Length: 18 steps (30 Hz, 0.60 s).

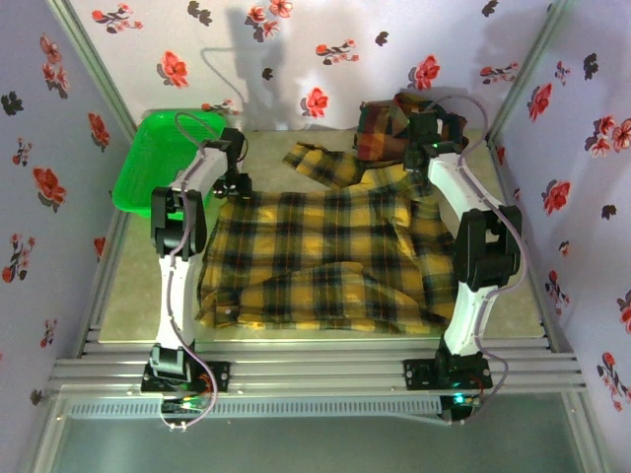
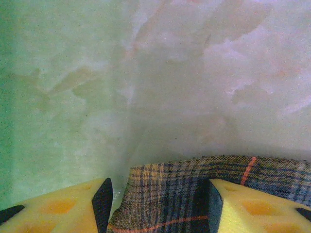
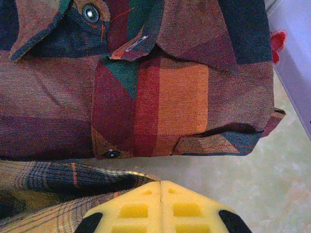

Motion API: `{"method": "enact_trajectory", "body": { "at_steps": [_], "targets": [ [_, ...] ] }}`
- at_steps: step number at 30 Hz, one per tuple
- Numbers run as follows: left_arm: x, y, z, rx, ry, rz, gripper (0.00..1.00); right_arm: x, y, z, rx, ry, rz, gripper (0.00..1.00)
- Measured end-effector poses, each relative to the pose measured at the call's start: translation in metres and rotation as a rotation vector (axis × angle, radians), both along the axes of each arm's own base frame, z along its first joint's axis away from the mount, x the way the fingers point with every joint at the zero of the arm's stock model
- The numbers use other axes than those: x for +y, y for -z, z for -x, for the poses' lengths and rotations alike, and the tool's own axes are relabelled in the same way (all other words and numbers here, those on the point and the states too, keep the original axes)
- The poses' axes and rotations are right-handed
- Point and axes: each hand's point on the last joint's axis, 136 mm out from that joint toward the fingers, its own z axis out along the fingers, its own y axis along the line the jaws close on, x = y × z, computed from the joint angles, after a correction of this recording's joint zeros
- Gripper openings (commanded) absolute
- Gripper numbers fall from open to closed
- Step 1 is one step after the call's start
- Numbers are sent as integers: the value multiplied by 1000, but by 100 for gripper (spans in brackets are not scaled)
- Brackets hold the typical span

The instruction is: Fold and stack the long sleeve shirts

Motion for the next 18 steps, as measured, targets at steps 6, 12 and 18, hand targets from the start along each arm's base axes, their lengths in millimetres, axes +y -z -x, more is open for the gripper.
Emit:
{"method": "enact_trajectory", "body": {
  "at_steps": [6, 12, 18],
  "targets": [
    [0, -3, -8, -33, -3, 7, 54, 0, 0, 0, 0, -1, 0, 0],
    [0, -3, -8, -32, -9, 13, 48, 0, 0, 0, 1, -1, 0, 0],
    [0, -1, -4, -19, -20, 15, 32, 1, 0, 0, 1, -3, -2, 0]
  ]
}}
